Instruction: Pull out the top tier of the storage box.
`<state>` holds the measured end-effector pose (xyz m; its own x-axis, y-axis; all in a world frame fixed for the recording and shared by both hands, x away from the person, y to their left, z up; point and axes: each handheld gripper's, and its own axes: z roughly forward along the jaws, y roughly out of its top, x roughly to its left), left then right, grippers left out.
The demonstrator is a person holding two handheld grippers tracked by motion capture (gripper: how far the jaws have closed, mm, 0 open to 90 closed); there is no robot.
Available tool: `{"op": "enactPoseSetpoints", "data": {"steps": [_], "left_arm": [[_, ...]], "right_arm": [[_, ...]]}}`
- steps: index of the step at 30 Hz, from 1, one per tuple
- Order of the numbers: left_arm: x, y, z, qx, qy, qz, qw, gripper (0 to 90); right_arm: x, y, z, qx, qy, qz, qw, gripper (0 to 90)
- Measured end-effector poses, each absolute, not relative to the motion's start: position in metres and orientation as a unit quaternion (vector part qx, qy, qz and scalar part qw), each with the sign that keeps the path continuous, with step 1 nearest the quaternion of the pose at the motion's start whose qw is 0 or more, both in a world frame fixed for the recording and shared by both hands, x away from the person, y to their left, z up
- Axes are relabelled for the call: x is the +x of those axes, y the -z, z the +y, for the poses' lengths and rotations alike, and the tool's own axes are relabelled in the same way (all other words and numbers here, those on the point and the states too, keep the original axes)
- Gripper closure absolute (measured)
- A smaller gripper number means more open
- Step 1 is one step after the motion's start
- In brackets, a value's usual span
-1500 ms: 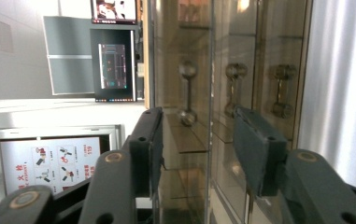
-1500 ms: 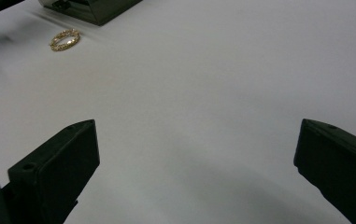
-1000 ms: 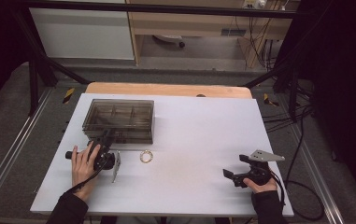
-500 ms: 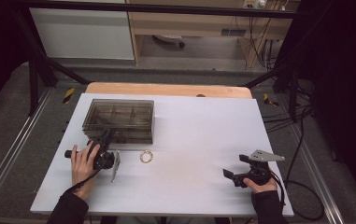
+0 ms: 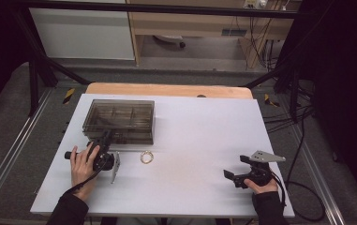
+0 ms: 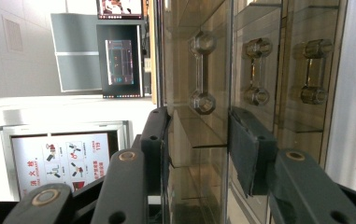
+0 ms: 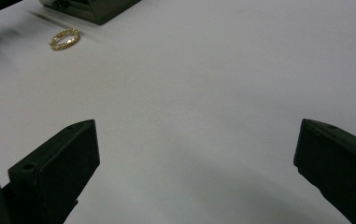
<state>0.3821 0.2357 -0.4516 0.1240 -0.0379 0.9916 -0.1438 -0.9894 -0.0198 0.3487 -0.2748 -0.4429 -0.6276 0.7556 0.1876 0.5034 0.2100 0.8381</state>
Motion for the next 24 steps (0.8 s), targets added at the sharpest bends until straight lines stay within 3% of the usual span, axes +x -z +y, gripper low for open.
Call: {"op": "enactPoseSetpoints", "data": {"steps": [24], "left_arm": [[0.370,0.452,0.237,0.749,-0.659,-0.061,0.043,60.0]], "right_arm": [[0.349,0.443,-0.275,0.411,-0.475,0.767,0.132,0.9]]}}
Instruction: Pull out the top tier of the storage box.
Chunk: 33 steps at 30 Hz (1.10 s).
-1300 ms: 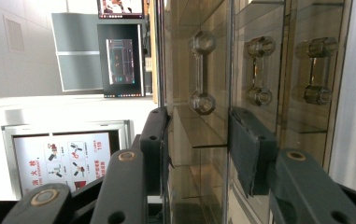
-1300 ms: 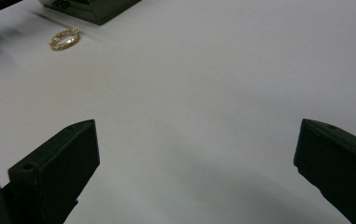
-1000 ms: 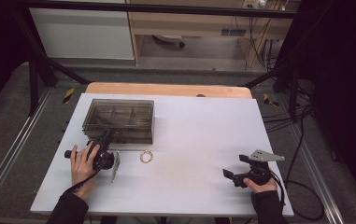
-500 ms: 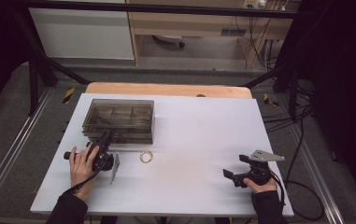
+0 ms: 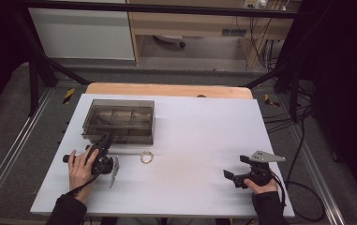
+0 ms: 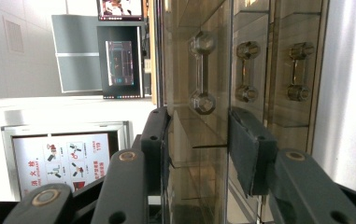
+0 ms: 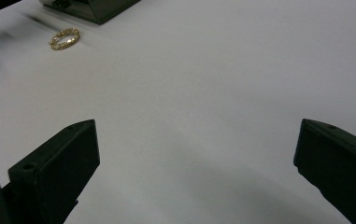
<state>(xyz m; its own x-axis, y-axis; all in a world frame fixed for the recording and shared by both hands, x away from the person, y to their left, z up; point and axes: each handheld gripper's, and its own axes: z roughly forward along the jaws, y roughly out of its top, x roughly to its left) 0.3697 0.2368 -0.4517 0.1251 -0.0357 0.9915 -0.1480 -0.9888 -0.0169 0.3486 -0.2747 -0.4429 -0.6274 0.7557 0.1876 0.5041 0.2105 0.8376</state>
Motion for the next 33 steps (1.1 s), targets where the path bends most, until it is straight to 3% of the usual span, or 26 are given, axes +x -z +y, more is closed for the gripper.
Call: {"op": "enactPoseSetpoints", "data": {"steps": [33], "left_arm": [[0.354,0.453,0.238,0.747,-0.661,-0.061,0.043,60.1]], "right_arm": [[0.348,0.443,-0.275,0.410,-0.475,0.767,0.134,0.8]]}}
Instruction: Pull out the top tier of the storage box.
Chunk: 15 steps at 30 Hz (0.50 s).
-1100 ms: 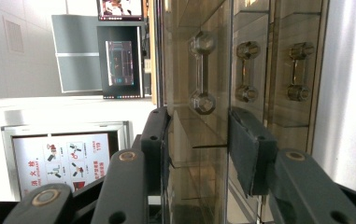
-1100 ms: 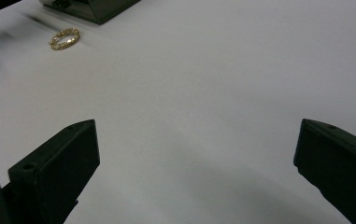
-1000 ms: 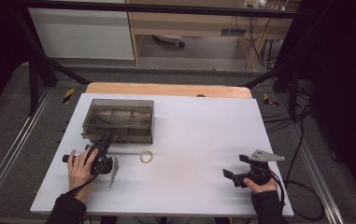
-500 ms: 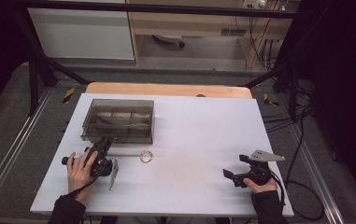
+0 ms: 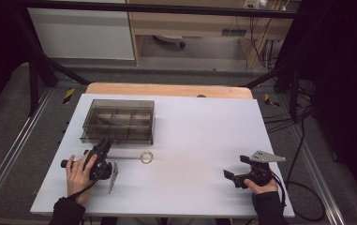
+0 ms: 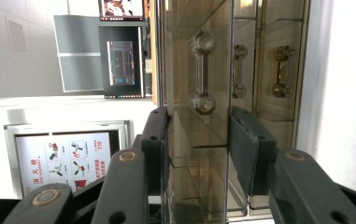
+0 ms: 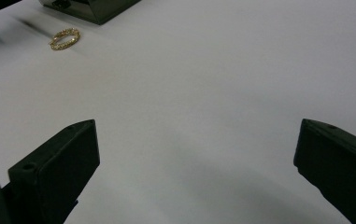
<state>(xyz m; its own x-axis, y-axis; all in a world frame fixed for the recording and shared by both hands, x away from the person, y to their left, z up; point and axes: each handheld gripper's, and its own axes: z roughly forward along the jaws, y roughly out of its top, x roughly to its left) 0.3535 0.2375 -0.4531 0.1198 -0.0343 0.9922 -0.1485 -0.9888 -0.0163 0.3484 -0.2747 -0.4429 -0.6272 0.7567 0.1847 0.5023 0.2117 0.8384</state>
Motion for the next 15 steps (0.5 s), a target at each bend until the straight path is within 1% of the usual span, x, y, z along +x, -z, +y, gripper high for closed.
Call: {"op": "enactPoseSetpoints", "data": {"steps": [15], "left_arm": [[0.3457,0.4540,0.2380,0.746,-0.662,-0.062,0.045,60.1]], "right_arm": [[0.3484,0.4427,-0.2752,0.412,-0.475,0.766,0.133,0.8]]}}
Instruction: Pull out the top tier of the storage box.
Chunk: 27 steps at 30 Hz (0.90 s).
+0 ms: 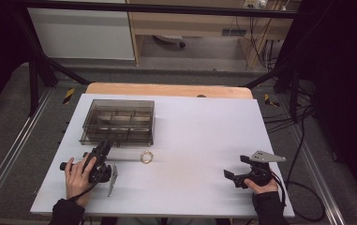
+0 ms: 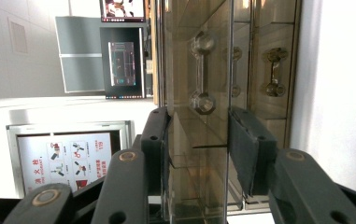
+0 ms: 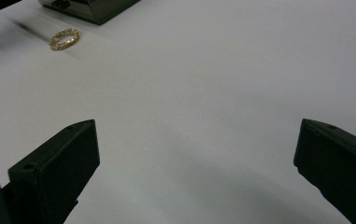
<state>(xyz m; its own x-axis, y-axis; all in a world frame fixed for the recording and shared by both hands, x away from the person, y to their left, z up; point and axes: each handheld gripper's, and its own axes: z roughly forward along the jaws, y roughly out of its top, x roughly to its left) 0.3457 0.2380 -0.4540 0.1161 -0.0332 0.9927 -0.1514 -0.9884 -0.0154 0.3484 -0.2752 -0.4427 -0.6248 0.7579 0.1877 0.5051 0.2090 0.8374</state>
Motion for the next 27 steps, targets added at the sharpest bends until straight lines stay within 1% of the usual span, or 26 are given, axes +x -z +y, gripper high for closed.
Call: {"op": "enactPoseSetpoints", "data": {"steps": [27], "left_arm": [[0.335,0.455,0.237,0.745,-0.663,-0.062,0.043,60.1]], "right_arm": [[0.348,0.443,-0.275,0.411,-0.475,0.767,0.133,0.8]]}}
